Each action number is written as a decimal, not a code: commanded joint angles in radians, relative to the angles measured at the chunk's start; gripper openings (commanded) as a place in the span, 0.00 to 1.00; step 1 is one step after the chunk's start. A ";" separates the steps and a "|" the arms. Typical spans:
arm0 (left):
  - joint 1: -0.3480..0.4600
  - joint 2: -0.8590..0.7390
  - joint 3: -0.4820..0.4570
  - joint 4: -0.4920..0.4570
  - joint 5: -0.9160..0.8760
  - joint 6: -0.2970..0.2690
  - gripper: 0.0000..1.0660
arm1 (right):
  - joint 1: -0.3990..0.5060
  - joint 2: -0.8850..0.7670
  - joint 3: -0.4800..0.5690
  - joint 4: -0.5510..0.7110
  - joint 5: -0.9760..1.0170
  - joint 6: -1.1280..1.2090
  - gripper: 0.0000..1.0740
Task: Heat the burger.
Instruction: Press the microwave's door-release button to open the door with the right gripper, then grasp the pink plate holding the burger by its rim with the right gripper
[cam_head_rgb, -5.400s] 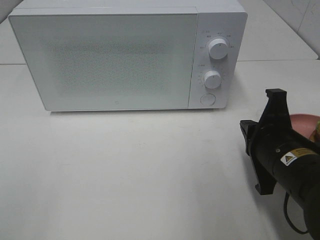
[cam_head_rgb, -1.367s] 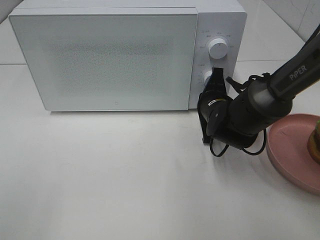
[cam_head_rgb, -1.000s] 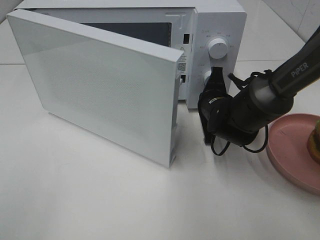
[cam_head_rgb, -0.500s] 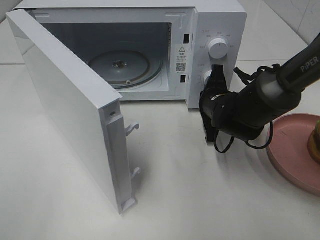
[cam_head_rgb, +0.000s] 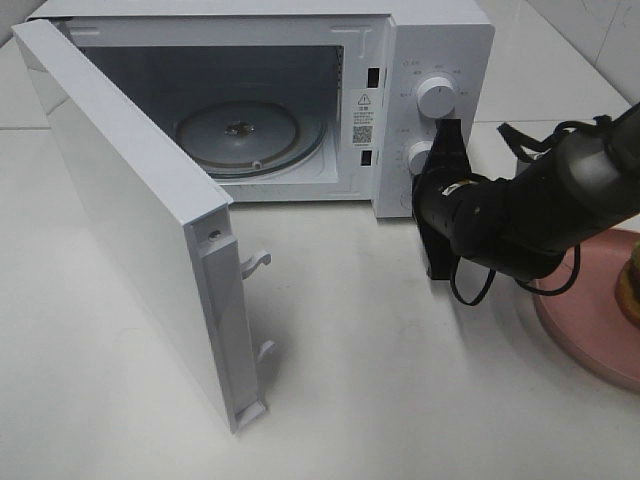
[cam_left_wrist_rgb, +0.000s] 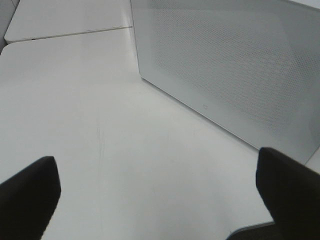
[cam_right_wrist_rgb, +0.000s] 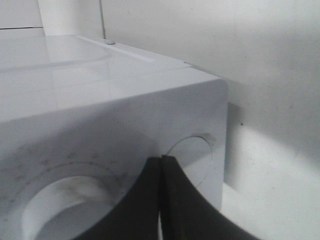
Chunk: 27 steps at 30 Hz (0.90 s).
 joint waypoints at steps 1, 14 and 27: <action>-0.002 -0.001 0.001 0.000 -0.007 0.002 0.94 | -0.004 -0.040 0.017 -0.021 0.008 -0.003 0.00; -0.002 -0.001 0.001 0.000 -0.007 0.002 0.94 | -0.007 -0.205 0.121 -0.166 0.255 -0.113 0.00; -0.002 -0.001 0.001 0.000 -0.007 0.002 0.94 | -0.008 -0.314 0.121 -0.535 0.563 -0.163 0.00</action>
